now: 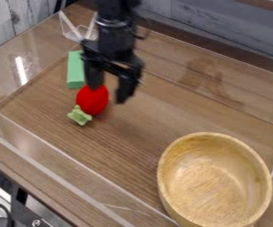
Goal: Move the red object to the right side of the table
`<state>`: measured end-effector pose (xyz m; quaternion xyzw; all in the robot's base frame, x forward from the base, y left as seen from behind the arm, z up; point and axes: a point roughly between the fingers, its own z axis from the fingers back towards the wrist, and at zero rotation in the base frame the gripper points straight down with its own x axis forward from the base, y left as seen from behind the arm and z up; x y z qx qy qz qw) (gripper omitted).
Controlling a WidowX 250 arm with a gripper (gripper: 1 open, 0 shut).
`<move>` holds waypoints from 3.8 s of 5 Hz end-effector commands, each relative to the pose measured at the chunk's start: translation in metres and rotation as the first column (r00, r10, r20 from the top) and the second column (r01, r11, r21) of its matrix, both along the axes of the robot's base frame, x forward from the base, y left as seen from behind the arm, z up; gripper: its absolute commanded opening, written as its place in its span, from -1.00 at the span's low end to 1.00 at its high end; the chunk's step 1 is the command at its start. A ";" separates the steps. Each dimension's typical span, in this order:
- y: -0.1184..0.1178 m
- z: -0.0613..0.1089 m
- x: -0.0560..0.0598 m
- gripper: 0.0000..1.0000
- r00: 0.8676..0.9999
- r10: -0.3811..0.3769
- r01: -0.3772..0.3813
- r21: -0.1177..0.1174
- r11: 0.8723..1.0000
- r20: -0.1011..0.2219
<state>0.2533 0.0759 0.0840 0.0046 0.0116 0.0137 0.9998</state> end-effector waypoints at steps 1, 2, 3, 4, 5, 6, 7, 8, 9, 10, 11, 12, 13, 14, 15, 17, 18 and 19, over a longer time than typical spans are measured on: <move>0.032 0.015 -0.004 1.00 0.994 0.041 -0.043 0.019 0.999 0.105; 0.045 0.013 -0.004 1.00 0.987 0.092 -0.094 0.012 0.995 0.132; 0.056 0.010 0.002 1.00 0.984 0.118 -0.119 0.005 0.993 0.136; 0.066 0.008 0.008 1.00 0.980 0.141 -0.143 0.001 0.990 0.140; 0.058 0.010 0.007 1.00 0.983 0.119 -0.120 -0.004 0.993 0.139; 0.050 0.013 0.007 1.00 0.986 0.094 -0.093 -0.008 0.996 0.138; 0.055 0.005 0.006 1.00 0.985 0.103 -0.102 -0.012 0.995 0.138; 0.061 -0.003 0.006 1.00 0.984 0.113 -0.112 -0.015 0.994 0.137; 0.047 -0.011 0.011 1.00 0.986 0.096 -0.094 -0.017 0.995 0.135; 0.033 -0.018 0.017 1.00 0.987 0.079 -0.077 -0.019 0.997 0.137; 0.036 -0.027 0.023 1.00 0.981 0.132 -0.131 -0.017 0.991 0.139; 0.042 -0.035 0.029 1.00 0.973 0.183 -0.182 -0.020 0.983 0.139; 0.044 -0.022 0.034 1.00 0.972 0.194 -0.192 -0.025 0.981 0.135; 0.045 -0.012 0.038 1.00 0.972 0.196 -0.193 -0.033 0.981 0.128; 0.052 -0.016 0.035 1.00 0.970 0.209 -0.207 -0.036 0.978 0.120; 0.053 -0.025 0.035 -1.00 0.976 0.185 -0.182 -0.037 0.983 0.112; 0.044 -0.026 0.038 -1.00 0.983 0.146 -0.143 -0.036 0.989 0.112; 0.043 0.006 0.040 -1.00 0.974 0.183 -0.179 -0.040 0.983 0.133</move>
